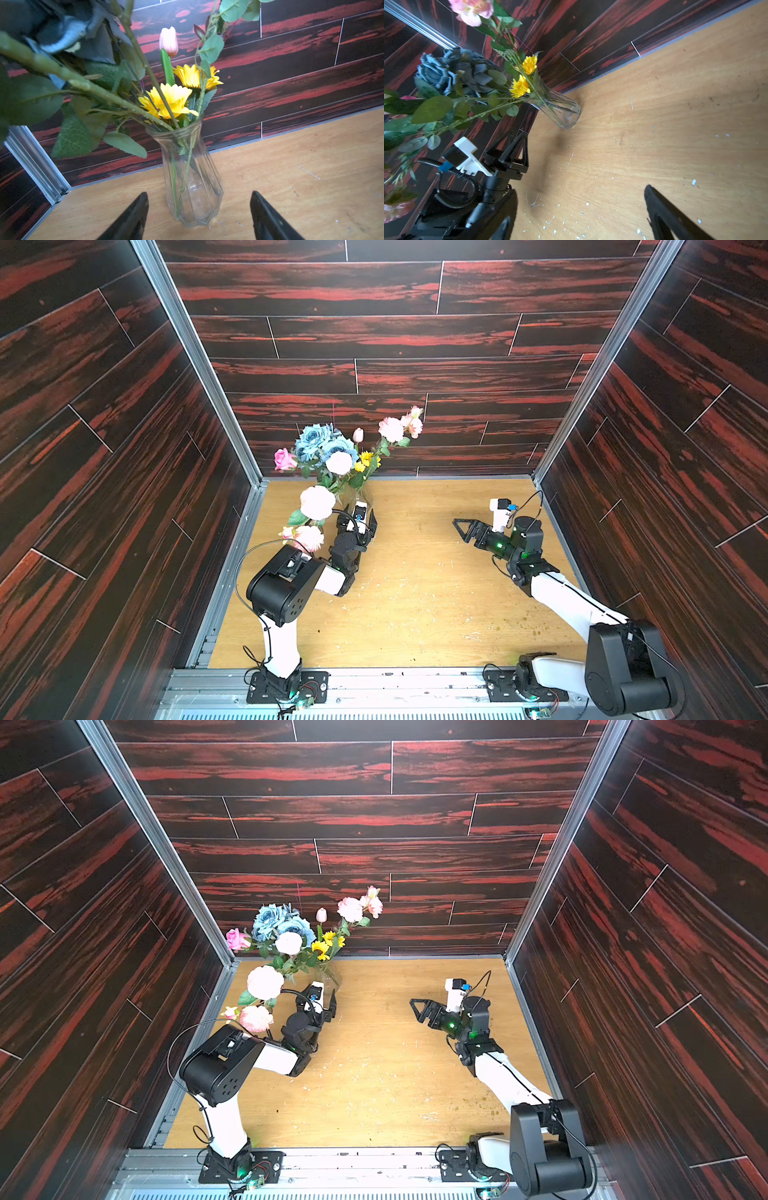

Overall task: Pick out pink flowers from the vase
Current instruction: Pick up the flower from the vase.

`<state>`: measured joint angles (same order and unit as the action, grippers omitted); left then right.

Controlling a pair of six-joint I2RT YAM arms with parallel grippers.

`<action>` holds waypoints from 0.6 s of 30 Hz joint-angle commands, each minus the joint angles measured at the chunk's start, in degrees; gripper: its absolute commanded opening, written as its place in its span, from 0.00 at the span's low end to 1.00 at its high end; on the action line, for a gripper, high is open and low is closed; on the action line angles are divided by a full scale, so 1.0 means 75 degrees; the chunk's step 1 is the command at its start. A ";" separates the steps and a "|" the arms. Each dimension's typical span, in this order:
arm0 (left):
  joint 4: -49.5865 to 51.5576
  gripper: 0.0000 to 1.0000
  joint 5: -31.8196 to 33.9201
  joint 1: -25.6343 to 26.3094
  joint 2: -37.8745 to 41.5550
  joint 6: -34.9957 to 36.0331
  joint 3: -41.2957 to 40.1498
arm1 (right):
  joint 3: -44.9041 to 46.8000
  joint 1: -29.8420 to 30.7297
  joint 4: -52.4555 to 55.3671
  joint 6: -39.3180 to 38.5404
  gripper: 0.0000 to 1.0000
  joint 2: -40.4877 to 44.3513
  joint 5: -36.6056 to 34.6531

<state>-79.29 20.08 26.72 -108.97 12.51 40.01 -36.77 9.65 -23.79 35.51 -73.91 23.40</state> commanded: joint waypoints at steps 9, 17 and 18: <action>-0.0211 0.73 -0.0617 -0.1149 0.0983 -0.2860 0.0202 | -0.0054 0.0028 0.0257 -0.0073 0.97 0.0213 -0.0072; -0.0206 0.59 -0.1583 -0.1291 0.1069 -0.3253 0.0429 | -0.0086 0.0032 0.0366 -0.0070 0.97 0.0189 -0.0131; -0.0198 0.57 -0.1775 -0.1296 0.1043 -0.3348 0.0487 | -0.0089 0.0026 0.0372 -0.0069 0.97 0.0193 -0.0140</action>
<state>-79.20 11.79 16.69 -102.74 -9.61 41.45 -36.77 9.67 -22.26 35.46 -73.28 22.90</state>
